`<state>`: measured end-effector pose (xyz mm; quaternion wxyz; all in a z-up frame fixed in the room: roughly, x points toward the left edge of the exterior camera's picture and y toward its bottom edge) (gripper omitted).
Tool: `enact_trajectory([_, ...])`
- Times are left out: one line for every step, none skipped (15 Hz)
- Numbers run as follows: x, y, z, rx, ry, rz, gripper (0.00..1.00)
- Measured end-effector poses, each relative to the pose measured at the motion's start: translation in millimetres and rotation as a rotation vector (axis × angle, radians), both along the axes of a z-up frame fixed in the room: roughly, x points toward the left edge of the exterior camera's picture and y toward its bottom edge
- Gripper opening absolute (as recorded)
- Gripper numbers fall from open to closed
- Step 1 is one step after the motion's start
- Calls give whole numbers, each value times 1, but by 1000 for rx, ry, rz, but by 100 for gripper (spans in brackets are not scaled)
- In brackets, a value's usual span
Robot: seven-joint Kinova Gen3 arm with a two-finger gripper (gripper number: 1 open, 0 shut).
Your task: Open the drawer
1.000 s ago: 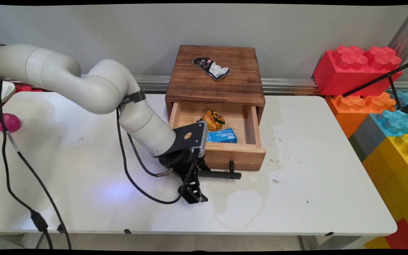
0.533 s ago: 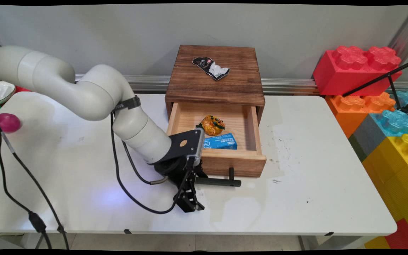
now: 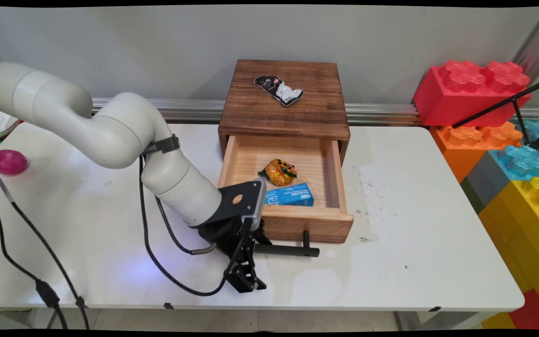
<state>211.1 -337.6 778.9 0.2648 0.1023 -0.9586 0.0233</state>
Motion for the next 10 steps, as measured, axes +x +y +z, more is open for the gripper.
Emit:
enact_trajectory([0,2,0,2,0,-1,100])
enact_trajectory([0,5,0,4,1,-2,100])
enact_trajectory([0,7,0,6,2,-3,100])
enact_trajectory([-1,8,0,8,3,-4,100])
enact_trajectory([-1,10,0,9,4,-5,100])
enact_trajectory([-1,12,0,11,5,-5,100])
enact_trajectory([-1,14,0,12,7,-5,100])
enact_trajectory([-2,15,1,13,9,-5,100])
enact_trajectory([-2,16,2,13,11,-4,100])
enact_trajectory([-1,17,3,12,14,-4,100])
